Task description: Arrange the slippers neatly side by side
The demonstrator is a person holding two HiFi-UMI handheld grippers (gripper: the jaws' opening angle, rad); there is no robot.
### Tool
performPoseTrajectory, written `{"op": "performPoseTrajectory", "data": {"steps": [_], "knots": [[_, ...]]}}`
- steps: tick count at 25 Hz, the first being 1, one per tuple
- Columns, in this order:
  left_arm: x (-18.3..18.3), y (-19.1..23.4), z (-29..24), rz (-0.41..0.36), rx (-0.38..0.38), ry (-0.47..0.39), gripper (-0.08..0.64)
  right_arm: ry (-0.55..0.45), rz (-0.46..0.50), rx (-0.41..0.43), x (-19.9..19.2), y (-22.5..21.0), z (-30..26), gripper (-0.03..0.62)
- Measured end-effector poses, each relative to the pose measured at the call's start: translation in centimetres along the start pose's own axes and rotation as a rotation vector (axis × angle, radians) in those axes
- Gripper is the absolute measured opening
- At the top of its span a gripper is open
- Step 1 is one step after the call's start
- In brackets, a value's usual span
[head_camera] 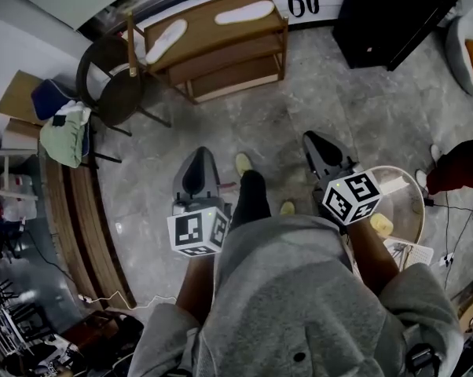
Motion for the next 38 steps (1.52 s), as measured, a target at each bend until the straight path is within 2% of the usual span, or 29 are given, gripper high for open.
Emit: {"op": "performPoseTrajectory", "data": {"steps": [8,20,28,38], "knots": [[0.3,3.9,-5.7,0.035,0.010,0.027,0.015,0.070,0.012,0.016,0.6,-1.1,-6.9,0.032],[2.5,9.8,-13.1,0.091,0.018,0.048,0.015,0.134,0.054,0.046,3.6,-1.4,-17.5,0.032],[3.8,13.0,-17.1,0.097,-0.017,0.059,0.015,0.145,0.025,0.016,4.9,-2.0,-22.1,0.032],[4.7,16.8,-20.3,0.080,-0.057,0.050,0.015,0.139,0.055,0.005,6.4,-1.1,-27.8,0.032]]}}
Point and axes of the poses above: the fingertips, and each gripper's own axes: z backward along the fingers, y to its left, x out of its top, the point moved 2 cm from there along z, backward along the fingers, and after that the axes turned 4 degrees about x, right-handed, at the moved point
